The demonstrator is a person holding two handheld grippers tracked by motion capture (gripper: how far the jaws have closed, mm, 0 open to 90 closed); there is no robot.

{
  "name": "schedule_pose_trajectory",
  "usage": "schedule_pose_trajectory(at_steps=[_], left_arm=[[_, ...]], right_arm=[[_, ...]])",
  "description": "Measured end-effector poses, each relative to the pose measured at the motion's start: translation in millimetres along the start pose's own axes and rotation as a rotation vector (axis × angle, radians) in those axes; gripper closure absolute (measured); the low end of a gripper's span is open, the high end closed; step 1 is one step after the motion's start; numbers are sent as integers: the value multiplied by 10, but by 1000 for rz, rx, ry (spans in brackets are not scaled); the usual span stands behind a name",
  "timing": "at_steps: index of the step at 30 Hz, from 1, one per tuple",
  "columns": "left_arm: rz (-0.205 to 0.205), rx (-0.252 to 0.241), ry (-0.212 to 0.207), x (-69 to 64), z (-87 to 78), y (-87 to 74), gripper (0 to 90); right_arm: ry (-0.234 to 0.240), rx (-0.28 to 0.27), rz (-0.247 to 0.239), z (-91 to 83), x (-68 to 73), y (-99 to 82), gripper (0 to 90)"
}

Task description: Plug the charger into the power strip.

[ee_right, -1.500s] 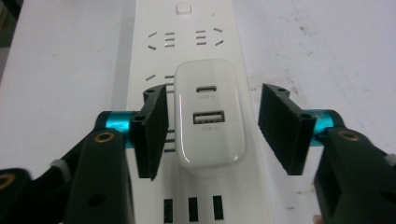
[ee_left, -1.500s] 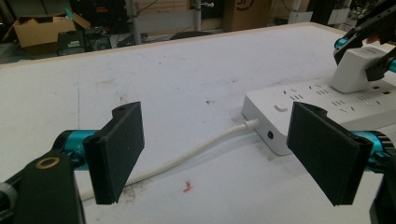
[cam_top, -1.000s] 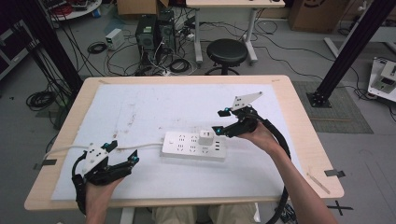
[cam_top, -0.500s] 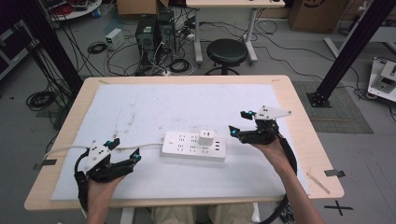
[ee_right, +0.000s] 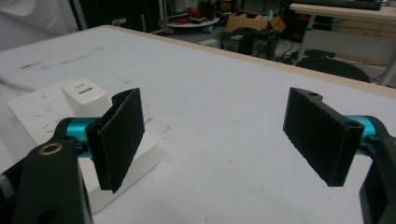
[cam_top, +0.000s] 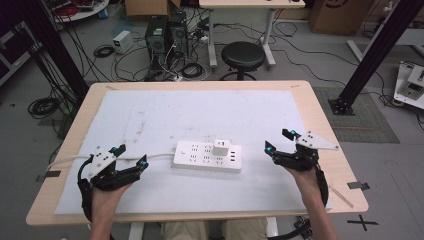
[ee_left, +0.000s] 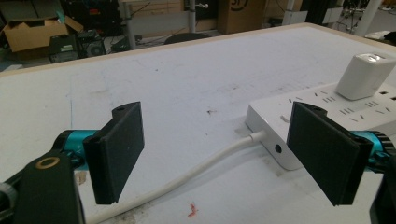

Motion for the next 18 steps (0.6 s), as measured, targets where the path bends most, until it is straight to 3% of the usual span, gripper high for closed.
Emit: schedule_pose_trajectory(at_steps=[8, 18], left_arm=[[-2, -3, 2, 38, 27, 14, 190], [-8, -7, 11, 60, -18, 0, 190]], right_arm=[[-53, -43, 47, -237, -80, -75, 211], [-77, -48, 75, -344, -119, -184, 211]])
Point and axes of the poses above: each handheld gripper's, and its own axes: z roughly forward along the jaws, y roughly out of its top, x roughly to its left, the point moved 3 cm from there along z, roughly forward along the jaws, and after that the axes turned 4 degrees about z, right-handed, at the moved point
